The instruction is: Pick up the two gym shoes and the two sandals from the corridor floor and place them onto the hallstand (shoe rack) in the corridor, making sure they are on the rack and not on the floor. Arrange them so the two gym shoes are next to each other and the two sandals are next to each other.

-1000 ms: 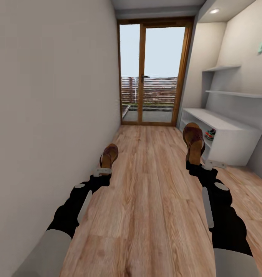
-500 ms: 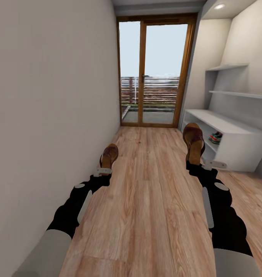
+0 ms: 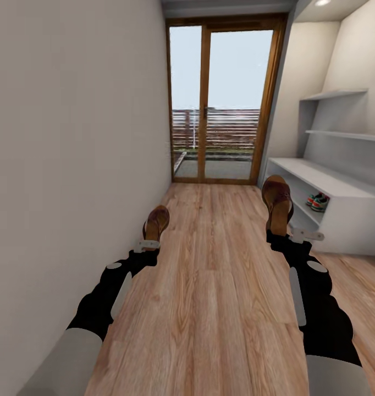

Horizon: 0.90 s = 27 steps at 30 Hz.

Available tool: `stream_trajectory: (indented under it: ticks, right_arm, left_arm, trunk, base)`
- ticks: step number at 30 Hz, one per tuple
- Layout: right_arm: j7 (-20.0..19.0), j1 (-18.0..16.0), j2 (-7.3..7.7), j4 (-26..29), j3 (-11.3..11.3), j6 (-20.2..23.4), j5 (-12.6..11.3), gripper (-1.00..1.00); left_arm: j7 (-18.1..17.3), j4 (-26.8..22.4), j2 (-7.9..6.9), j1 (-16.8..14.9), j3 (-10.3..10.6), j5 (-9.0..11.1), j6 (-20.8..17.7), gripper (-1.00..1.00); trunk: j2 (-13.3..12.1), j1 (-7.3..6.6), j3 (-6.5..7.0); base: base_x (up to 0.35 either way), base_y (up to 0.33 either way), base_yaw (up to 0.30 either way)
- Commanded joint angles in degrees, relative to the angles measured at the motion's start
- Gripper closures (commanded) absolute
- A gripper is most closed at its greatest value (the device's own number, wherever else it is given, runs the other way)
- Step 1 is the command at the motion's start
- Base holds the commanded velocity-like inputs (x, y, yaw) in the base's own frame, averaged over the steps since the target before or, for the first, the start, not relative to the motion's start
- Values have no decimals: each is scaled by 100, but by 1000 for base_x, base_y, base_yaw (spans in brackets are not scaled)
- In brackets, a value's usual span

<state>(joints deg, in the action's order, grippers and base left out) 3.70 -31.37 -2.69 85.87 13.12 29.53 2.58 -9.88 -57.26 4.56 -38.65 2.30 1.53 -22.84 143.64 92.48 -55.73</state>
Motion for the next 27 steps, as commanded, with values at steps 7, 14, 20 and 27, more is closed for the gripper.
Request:
stream_trajectory:
  ticks: [7, 14, 20, 27]
  right_arm:
    - [8, -3, -4, 9, -2, 36, 6, 100]
    - [8, -6, -4, 9, 0, 36, 6, 100]
    - [8, -5, -4, 9, -2, 36, 6, 100]
    - [8, -4, -4, 9, -2, 36, 6, 100]
  left_arm:
    - [-14, -8, 1, -3, -8, 19, -36, 100]
    - [-14, -10, 1, -3, -7, 20, -35, 100]
    - [-14, -8, 29, -3, -8, 19, -31, 100]
    - [-14, -6, 36, -3, -9, 18, -28, 100]
  trunk:
    - [3, 2, -6]
    - [3, 2, -6]
    - [3, 2, -6]
    - [3, 2, -6]
  base:
    - [348, 0, 0]
    - [348, 0, 0]
    - [348, -3, 0]
    - [348, -81, 0]
